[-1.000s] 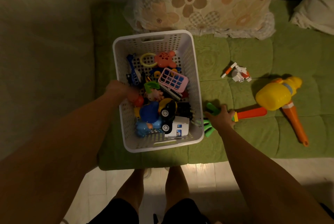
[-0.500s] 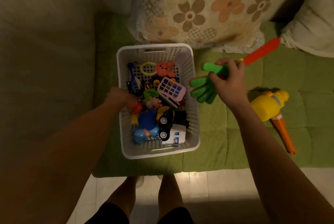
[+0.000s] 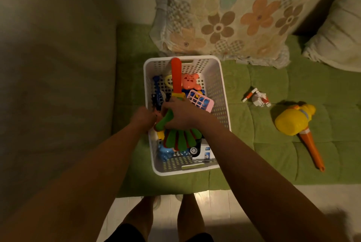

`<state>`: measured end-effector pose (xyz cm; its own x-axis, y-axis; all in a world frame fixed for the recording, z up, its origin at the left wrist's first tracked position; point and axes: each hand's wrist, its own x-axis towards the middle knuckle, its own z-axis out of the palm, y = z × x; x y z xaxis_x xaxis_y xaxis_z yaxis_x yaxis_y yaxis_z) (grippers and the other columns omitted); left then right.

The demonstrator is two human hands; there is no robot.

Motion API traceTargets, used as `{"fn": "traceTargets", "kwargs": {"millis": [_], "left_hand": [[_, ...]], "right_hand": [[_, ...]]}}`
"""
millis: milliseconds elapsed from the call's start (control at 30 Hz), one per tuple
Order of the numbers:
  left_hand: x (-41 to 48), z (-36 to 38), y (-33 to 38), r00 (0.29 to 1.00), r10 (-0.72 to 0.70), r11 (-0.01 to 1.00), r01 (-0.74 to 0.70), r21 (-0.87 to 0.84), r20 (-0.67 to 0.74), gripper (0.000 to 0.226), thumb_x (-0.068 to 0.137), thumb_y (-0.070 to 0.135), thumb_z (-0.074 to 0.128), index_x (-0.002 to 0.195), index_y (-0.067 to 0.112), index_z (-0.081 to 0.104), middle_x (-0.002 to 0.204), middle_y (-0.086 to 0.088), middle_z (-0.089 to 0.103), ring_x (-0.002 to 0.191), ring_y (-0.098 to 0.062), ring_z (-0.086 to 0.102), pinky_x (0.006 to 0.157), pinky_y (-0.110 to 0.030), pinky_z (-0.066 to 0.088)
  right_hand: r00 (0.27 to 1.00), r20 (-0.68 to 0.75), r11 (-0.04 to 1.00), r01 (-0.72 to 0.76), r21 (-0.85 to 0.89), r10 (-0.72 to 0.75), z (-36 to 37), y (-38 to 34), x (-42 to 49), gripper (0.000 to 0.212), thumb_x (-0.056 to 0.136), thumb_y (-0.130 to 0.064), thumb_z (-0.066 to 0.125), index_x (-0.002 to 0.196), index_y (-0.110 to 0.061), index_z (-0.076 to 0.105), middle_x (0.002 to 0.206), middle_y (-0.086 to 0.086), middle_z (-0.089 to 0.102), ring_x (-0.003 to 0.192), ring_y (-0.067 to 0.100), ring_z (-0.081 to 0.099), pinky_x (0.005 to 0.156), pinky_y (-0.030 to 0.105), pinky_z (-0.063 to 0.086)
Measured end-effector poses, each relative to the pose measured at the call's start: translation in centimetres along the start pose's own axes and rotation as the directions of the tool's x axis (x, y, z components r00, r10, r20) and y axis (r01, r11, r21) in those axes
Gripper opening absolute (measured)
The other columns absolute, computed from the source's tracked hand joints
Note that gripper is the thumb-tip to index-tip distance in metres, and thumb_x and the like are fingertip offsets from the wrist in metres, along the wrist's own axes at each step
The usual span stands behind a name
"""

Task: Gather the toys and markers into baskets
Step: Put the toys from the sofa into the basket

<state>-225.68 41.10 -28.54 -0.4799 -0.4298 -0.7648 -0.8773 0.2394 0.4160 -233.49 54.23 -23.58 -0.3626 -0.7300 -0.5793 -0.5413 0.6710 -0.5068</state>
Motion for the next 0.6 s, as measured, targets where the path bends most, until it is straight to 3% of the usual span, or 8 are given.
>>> {"fn": "traceTargets", "kwargs": {"millis": [100, 167, 233, 333, 400, 467, 533, 600], "left_hand": [[-0.6, 0.4, -1.2, 0.998, 0.03, 0.977, -0.019, -0.212, 0.05, 0.029, 0.079, 0.022, 0.071, 0.086, -0.004, 0.062, 0.08, -0.021, 0.058, 0.064, -0.019, 0.048, 0.052, -0.026, 0.035], [-0.8, 0.0, -0.8, 0.996, 0.01, 0.972, 0.01, -0.234, 0.085, 0.023, 0.083, 0.017, 0.069, 0.073, 0.002, 0.056, 0.067, -0.014, 0.051, 0.054, -0.013, 0.04, 0.047, -0.024, 0.031], [-1.1, -0.2, -0.5, 0.992, -0.008, 0.972, 0.037, -0.233, 0.124, 0.031, 0.089, 0.014, 0.063, 0.064, 0.008, 0.047, 0.06, -0.007, 0.043, 0.051, -0.012, 0.036, 0.041, -0.022, 0.031], [-1.4, -0.5, -0.2, 0.99, 0.02, 0.959, 0.02, -0.283, 0.139, 0.025, 0.09, 0.007, 0.062, 0.067, 0.005, 0.053, 0.065, -0.008, 0.05, 0.061, -0.016, 0.047, 0.033, -0.015, 0.035], [-1.5, -0.7, 0.0, 0.99, 0.048, 0.963, -0.01, -0.271, 0.131, 0.019, 0.092, 0.01, 0.06, 0.094, -0.009, 0.064, 0.089, -0.017, 0.063, 0.087, -0.023, 0.058, 0.051, -0.022, 0.043], [-1.3, -0.9, 0.1, 0.989, 0.062, 0.971, -0.029, -0.238, 0.135, 0.035, 0.095, 0.018, 0.057, 0.115, -0.01, 0.059, 0.113, -0.026, 0.062, 0.102, -0.029, 0.059, 0.06, -0.028, 0.042], [-1.4, -1.0, 0.1, 0.988, 0.054, 0.974, -0.019, -0.227, 0.148, 0.035, 0.095, 0.022, 0.057, 0.112, -0.008, 0.06, 0.113, -0.03, 0.061, 0.098, -0.031, 0.059, 0.062, -0.027, 0.043], [-1.7, -1.1, 0.4, 0.99, 0.022, 0.977, 0.008, -0.213, 0.138, 0.028, 0.094, 0.022, 0.059, 0.101, -0.005, 0.062, 0.105, -0.027, 0.06, 0.091, -0.028, 0.057, 0.073, -0.037, 0.048]], "right_hand": [[0.988, 0.136, 0.996, -0.075, 0.041, 0.069, 1.2, -0.8, 0.2, 0.047, 0.082, -0.047, 0.068, 0.121, -0.024, 0.057, 0.115, 0.004, 0.057, 0.102, 0.025, 0.057, 0.083, 0.033, 0.046], [0.981, 0.161, 0.993, -0.118, 0.021, 0.113, 2.1, -0.9, 0.4, 0.05, 0.083, -0.045, 0.067, 0.127, -0.025, 0.056, 0.119, 0.007, 0.057, 0.105, 0.027, 0.058, 0.08, 0.031, 0.045], [0.981, 0.13, 0.989, -0.148, 0.016, 0.145, 2.5, -1.1, 0.7, 0.051, 0.084, -0.043, 0.066, 0.13, -0.025, 0.055, 0.123, 0.009, 0.056, 0.109, 0.028, 0.057, 0.08, 0.029, 0.041], [0.986, 0.101, 0.987, -0.138, 0.082, 0.13, 2.3, -1.6, 1.1, 0.049, 0.088, -0.032, 0.063, 0.135, -0.023, 0.053, 0.127, 0.011, 0.058, 0.113, 0.03, 0.057, 0.082, 0.029, 0.042], [0.994, 0.075, 0.991, -0.09, 0.103, 0.083, 1.8, -1.9, 0.9, 0.048, 0.09, -0.022, 0.061, 0.138, -0.02, 0.051, 0.131, 0.012, 0.057, 0.117, 0.03, 0.056, 0.088, 0.03, 0.044], [0.997, -0.026, 0.99, -0.068, 0.123, 0.071, 1.0, -1.7, 0.0, 0.044, 0.094, -0.018, 0.056, 0.138, -0.015, 0.052, 0.137, 0.012, 0.053, 0.121, 0.029, 0.053, 0.095, 0.035, 0.044], [0.963, -0.242, 0.985, -0.08, 0.155, 0.116, 0.1, -0.5, -1.4, 0.041, 0.095, -0.02, 0.052, 0.137, -0.018, 0.052, 0.137, 0.007, 0.052, 0.119, 0.027, 0.054, 0.093, 0.038, 0.046], [0.836, -0.522, 0.978, -0.078, 0.193, 0.17, -0.8, 1.6, -3.2, 0.033, 0.094, -0.018, 0.052, 0.127, -0.018, 0.058, 0.123, 0.006, 0.06, 0.102, 0.025, 0.062, 0.081, 0.037, 0.05]]}}
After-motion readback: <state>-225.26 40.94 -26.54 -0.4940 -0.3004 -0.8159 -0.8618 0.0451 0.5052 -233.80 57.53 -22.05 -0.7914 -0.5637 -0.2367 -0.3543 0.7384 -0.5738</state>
